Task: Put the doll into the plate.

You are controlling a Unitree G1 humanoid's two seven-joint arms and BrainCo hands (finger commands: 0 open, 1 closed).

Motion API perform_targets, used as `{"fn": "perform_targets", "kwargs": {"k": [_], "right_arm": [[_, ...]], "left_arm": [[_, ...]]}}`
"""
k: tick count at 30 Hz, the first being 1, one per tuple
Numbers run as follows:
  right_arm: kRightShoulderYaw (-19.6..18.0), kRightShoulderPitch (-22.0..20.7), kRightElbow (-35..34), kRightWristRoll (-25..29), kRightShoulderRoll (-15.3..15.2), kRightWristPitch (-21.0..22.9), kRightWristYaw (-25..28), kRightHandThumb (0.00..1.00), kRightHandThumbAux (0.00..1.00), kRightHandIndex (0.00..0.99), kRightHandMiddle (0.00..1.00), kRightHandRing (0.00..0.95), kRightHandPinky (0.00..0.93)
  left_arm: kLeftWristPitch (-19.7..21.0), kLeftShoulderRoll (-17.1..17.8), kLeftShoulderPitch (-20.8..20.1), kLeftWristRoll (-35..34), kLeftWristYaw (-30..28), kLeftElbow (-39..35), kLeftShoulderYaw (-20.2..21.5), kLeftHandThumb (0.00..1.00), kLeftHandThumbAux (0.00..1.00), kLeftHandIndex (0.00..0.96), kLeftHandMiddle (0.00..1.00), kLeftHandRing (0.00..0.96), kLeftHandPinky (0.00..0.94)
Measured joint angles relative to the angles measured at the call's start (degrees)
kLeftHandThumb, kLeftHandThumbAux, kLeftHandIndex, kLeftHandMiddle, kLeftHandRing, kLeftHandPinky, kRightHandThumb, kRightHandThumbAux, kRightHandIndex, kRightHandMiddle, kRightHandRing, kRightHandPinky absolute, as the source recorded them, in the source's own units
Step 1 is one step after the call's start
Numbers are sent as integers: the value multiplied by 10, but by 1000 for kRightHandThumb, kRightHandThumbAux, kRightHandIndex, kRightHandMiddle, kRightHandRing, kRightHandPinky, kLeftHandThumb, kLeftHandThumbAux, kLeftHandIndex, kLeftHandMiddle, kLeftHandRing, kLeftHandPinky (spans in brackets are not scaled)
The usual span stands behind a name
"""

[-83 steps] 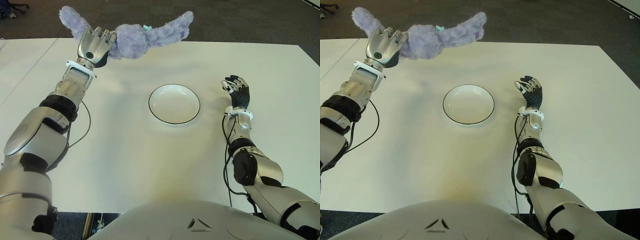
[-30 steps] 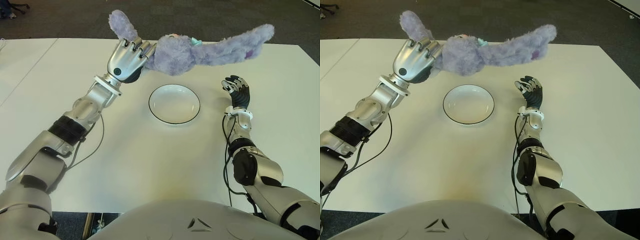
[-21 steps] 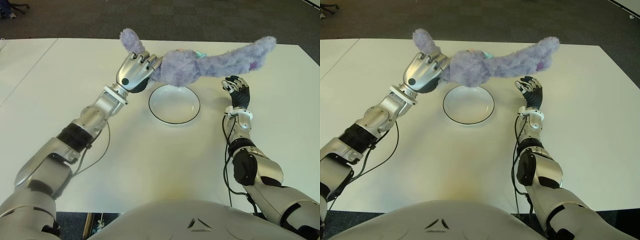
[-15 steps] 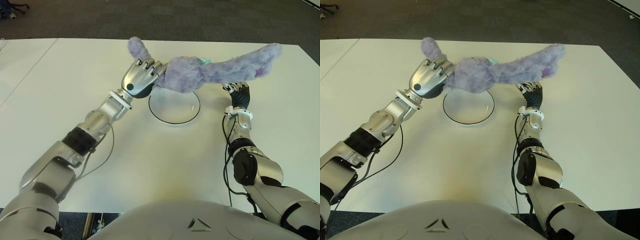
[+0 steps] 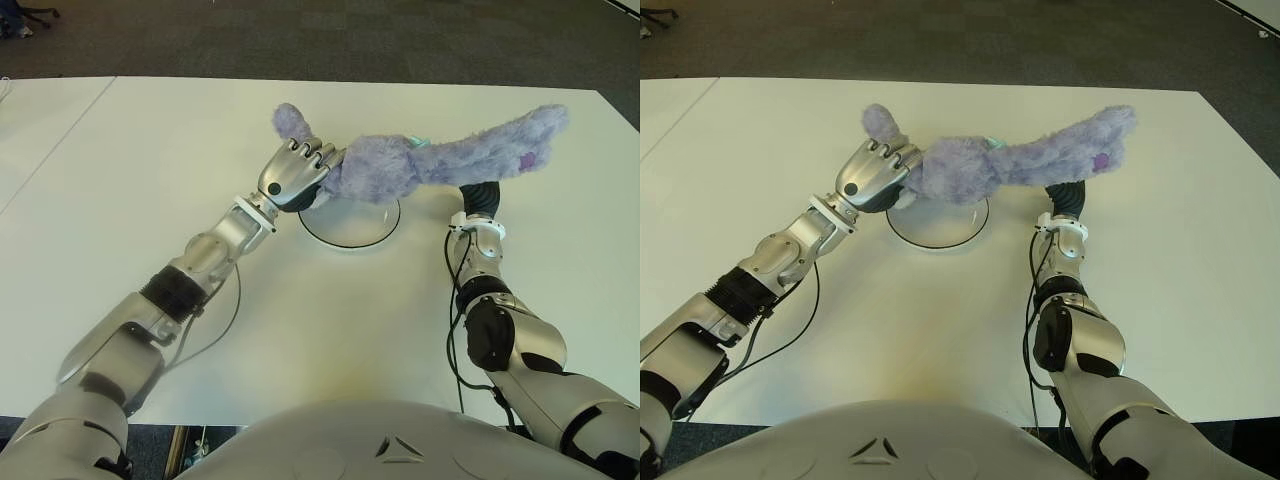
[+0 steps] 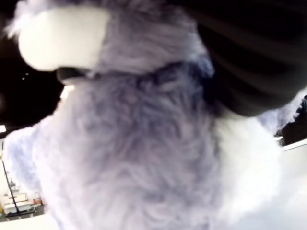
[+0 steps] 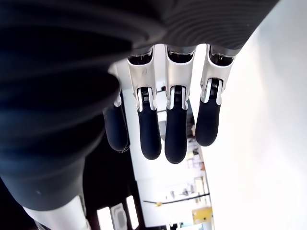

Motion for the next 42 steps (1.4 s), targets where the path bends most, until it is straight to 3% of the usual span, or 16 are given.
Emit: {"fn": "perform_targets", "kwargs": {"k": [20,25,30,34,35,36,42], "right_arm": [[1,0,0,-1,0,0,-4,75,825,328,364,386,366],[2,0,0,-1,0,0,-5,70,830,329,367,388,379],[2,0,0,-1,0,0,-5,64,825,331,369,377,325],[2,0,0,-1,0,0,-5,57,824,331,370,375,352],[2,0,0,-1,0,0,-5,57,828,331,372,378,355],[3,0,0,-1,0,0,-5,58,830,331,372,378,354],[3,0,0,-1,0,0,-6,71,840,329,365,380,374]], "left_arm": [[9,-24,36,-1,-8,-4,6,726,701,440,819,826,854],[5,-26,41,1,10,-3,6,713,702,438,791,808,815],[5,-26,55,2,44,-3,7,684,707,432,745,766,741],[5,-25,66,4,58,-5,9,682,708,427,732,743,723],[5,-25,68,5,60,-6,10,284,551,454,739,742,742],[5,-24,71,6,60,-9,11,174,497,453,736,736,740],[5,-17,88,6,64,-26,22,108,400,383,696,708,734]]}}
